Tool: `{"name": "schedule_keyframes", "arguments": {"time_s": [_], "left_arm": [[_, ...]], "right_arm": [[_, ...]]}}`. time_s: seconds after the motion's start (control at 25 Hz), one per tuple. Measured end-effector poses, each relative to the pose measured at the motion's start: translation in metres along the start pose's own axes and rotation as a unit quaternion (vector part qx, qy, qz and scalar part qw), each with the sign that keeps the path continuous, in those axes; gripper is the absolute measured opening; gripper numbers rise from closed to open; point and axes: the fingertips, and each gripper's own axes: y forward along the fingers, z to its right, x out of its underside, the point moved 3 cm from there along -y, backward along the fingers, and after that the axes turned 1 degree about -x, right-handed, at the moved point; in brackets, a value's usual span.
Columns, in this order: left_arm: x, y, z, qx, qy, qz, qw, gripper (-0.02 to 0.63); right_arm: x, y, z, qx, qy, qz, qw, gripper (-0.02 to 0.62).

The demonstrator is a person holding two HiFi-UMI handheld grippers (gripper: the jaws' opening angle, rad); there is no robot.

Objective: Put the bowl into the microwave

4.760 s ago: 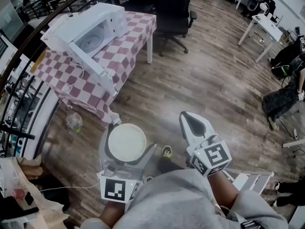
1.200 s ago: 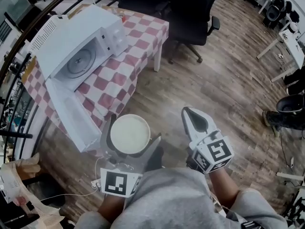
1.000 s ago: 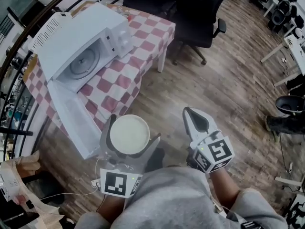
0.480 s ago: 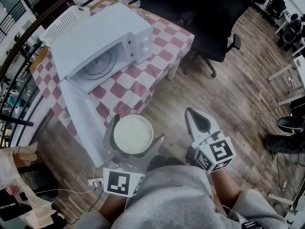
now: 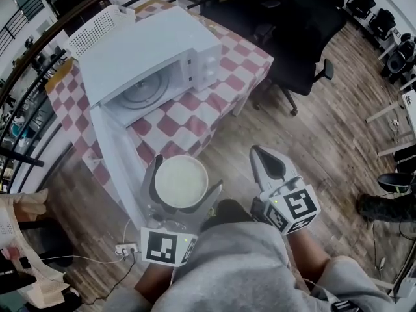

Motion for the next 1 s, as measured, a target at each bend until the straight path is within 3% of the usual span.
{"name": "schedule_keyframes", "arguments": {"time_s": [0.6, 1.0], "left_arm": [[0.000, -0.002, -0.007, -0.039, -0.003, 0.007, 0.9992, 0.541], [0.004, 0.032, -0.043, -0.096, -0.005, -0.008, 0.9953, 0.541]], "right_arm": [[-0.007, 0.017, 0.000, -0.024, -0.013, 0.003, 1.000, -0.005], [-0.025, 0.089, 0.014, -0.080, -0.018, 0.007, 0.997, -0.005]]}}
